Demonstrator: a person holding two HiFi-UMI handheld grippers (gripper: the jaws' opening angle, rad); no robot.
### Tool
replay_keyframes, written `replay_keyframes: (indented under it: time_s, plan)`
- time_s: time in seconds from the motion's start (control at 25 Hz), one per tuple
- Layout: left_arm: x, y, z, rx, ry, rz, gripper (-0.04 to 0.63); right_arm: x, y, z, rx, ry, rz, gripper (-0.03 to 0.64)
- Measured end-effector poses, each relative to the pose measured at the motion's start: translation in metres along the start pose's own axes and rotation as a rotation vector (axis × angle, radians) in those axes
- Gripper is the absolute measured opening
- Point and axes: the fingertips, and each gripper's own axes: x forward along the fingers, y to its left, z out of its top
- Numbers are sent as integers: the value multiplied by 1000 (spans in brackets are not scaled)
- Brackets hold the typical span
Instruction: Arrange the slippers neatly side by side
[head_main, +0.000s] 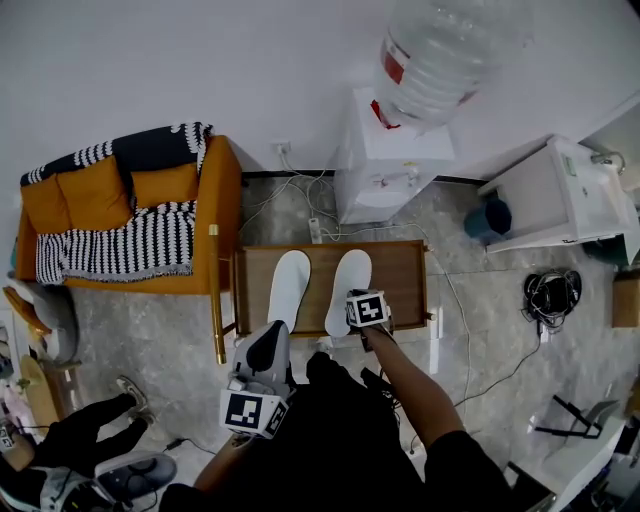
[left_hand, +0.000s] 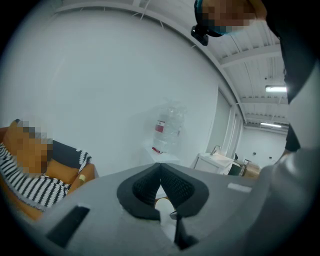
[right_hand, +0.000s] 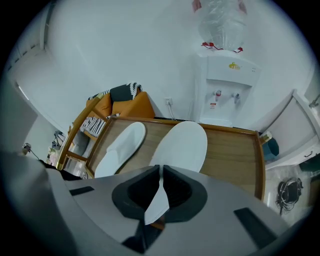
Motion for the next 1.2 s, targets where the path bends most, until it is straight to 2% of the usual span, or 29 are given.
replay_keyframes:
  time_s: [0.44,0.64,0.84,1.08,1.2]
  plan:
    - [7,-8,1,-6,7,-8,12,-5,-38,-24,-122,53,-20,29]
    - [8,-8,-2,-11,17,-4,12,4,-52,-35,-110,69,-28,29]
    - [9,-13,-6,-8,27,-7,12,15,-57,-44,-152,62,-45,28]
    - [7,-12,-9,-11,30,-7,12,10,-54,-42,-103,27,-40,31]
    - [4,-12,-10,-1,27,-17,12,5,-54,-35,-107,-1,-49,103]
